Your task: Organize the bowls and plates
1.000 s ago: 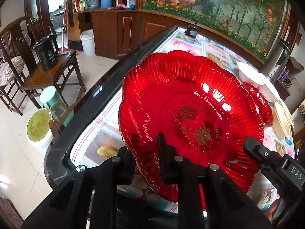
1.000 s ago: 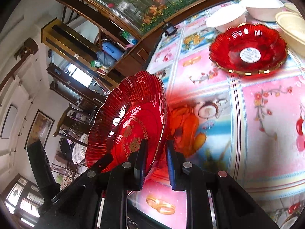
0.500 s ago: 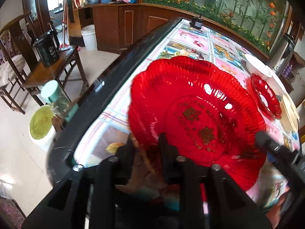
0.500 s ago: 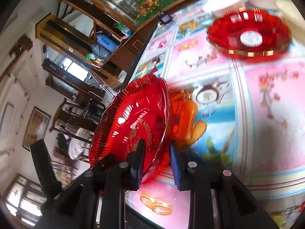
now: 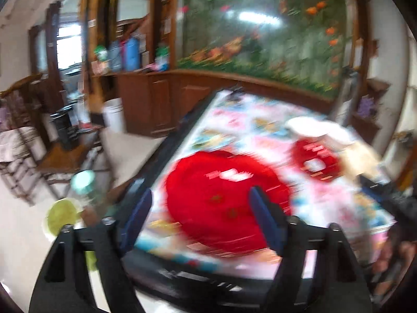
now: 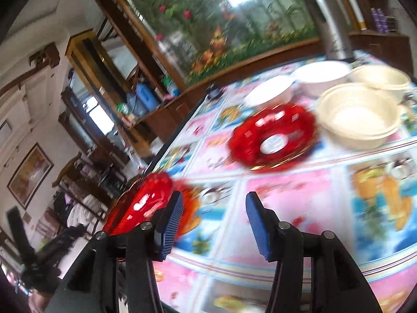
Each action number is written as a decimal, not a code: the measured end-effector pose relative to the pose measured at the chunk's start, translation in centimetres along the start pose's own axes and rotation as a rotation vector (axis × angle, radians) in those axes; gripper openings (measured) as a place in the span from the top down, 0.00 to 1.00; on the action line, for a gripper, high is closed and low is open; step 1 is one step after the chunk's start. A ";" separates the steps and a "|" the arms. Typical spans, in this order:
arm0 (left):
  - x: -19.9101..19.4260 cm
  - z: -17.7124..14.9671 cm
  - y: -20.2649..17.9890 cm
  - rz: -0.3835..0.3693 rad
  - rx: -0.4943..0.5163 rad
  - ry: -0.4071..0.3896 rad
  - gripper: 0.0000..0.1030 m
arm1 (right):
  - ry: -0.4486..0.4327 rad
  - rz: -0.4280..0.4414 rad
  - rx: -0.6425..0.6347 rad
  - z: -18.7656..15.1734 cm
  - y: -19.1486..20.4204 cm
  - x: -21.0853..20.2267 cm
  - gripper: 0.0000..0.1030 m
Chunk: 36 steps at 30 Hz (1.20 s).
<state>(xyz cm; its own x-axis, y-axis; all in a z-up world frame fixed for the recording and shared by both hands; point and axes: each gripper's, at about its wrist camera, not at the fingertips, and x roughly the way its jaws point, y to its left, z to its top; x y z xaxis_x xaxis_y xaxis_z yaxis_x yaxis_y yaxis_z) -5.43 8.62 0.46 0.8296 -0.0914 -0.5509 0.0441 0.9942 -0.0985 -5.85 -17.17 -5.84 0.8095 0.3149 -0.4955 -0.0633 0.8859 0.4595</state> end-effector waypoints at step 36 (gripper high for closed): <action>22.1 6.9 -14.3 -0.040 -0.211 0.509 0.20 | 0.032 0.161 0.557 6.1 -12.4 3.4 0.38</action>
<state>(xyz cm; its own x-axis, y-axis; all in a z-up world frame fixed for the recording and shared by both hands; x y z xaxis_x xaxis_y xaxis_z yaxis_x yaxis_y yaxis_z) 16.12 -7.19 -4.62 0.4534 -0.1969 -0.8693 -0.0860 0.9611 -0.2626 1.22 -29.14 -8.67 0.7966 0.4485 -0.4054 0.1395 0.5161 0.8451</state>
